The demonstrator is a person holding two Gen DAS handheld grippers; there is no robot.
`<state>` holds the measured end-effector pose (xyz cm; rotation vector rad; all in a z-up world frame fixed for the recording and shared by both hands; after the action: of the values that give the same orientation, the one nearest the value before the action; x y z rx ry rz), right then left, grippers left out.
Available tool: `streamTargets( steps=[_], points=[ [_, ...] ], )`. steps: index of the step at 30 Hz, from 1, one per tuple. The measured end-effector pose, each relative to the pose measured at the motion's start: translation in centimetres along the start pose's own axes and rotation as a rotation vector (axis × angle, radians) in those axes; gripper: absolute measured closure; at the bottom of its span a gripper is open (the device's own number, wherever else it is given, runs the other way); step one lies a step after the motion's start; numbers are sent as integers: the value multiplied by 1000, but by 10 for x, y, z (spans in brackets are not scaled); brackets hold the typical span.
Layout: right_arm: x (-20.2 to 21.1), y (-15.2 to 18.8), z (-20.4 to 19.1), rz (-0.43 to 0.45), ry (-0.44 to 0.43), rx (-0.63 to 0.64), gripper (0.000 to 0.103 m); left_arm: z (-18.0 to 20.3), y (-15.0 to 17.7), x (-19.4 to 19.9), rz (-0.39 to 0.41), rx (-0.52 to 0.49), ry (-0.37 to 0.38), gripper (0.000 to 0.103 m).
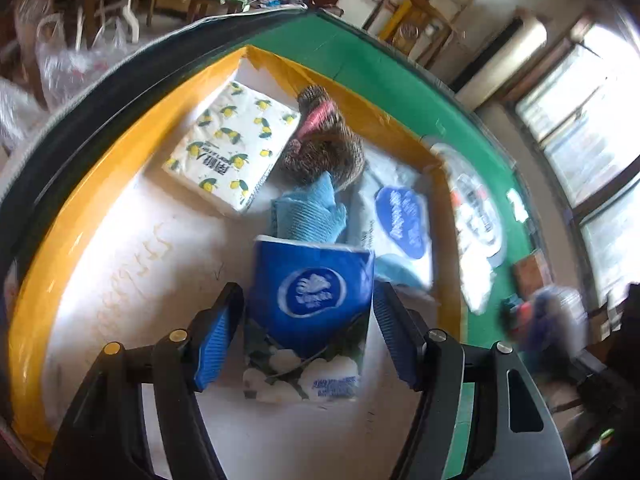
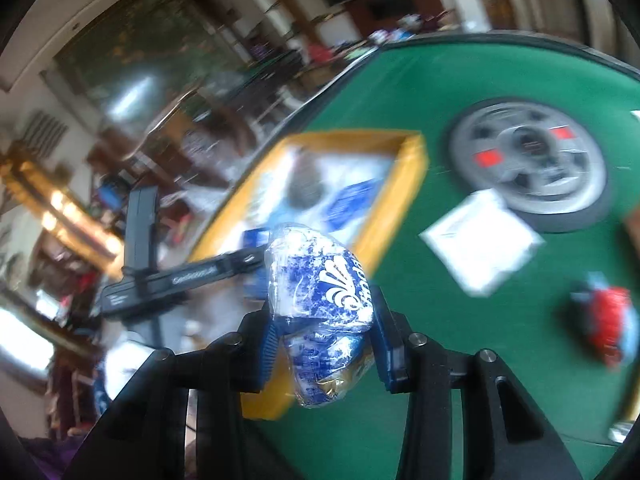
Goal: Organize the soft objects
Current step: 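Lower Vinda pack into box with left tool while right tool drops plastic bag there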
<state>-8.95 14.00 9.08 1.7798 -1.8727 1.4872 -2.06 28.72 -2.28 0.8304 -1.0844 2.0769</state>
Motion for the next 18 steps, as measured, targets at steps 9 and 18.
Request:
streamTargets(
  steps=[9, 18],
  points=[
    [-85, -1, -39, -102, 104, 110, 65, -25, 9, 63, 151, 61, 65, 31],
    [-75, 0, -38, -51, 161, 131, 56, -23, 7, 62, 148, 74, 81, 31]
  ],
)
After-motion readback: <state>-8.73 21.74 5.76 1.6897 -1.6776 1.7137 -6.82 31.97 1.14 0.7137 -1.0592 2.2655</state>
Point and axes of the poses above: each gripper's, at about its wrist camera, not at the fingertips, and x roughly against the way its jaws point, z to its right, y to its underside, the point moved 5 cm from there along -x, roughly the way its jaws point, and after that the axes turned 2 degrees about z, right-handed, at the moved point
